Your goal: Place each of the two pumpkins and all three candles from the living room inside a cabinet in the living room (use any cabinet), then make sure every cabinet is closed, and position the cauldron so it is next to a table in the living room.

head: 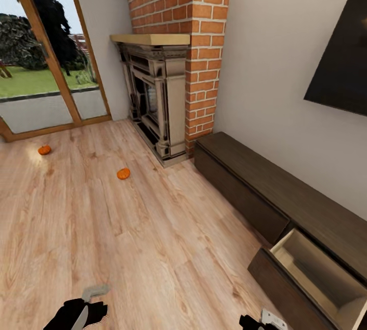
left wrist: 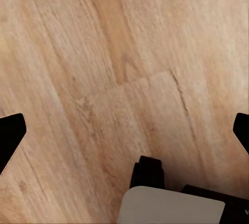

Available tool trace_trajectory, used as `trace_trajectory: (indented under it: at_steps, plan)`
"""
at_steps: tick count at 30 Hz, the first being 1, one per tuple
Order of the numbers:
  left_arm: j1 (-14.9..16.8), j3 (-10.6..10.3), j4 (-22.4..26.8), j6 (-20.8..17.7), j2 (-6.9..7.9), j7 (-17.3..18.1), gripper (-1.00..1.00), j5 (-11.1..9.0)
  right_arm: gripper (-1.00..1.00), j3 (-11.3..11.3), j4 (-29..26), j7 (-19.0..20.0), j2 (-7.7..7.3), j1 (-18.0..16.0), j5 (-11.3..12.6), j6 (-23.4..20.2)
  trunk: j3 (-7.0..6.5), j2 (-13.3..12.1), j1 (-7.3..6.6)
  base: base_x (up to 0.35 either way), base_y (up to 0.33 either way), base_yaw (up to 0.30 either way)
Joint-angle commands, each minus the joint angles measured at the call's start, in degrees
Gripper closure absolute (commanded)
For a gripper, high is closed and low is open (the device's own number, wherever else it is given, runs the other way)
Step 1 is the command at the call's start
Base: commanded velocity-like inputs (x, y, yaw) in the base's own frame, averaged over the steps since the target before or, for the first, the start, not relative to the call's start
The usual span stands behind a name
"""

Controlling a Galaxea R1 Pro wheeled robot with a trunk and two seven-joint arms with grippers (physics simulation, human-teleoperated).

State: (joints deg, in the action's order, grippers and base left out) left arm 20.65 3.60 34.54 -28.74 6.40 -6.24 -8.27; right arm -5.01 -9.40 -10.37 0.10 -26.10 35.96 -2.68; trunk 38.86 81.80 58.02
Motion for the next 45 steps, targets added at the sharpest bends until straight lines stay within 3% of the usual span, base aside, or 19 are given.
trace_trajectory:
  at_steps: [1, 31, 45]
  plan:
    - [0.0, 0.0, 0.0, 0.0, -0.01, 0.0, -1.00, 0.0, -1.00, 0.0, 0.0, 0.0, 0.06, 0.0, 0.0, 0.0, -0.06, 0.0, 0.00, 0.253, 0.238, 0.239]
    - [0.0, 0.0, 0.0, 0.0, -0.01, 0.0, -1.00, 0.0, -1.00, 0.0, 0.0, 0.0, 0.16, 0.0, 0.0, 0.1, -1.72, 0.0, 0.00, 0.270, 0.224, 0.242]
    - [0.0, 0.0, 0.0, 0.1, -0.15, 0.0, -1.00, 0.1, -1.00, 0.0, 0.0, 0.0, 0.14, 0.0, 0.0, 0.1, -1.92, 0.0, 0.00, 0.301, 0.112, 0.099]
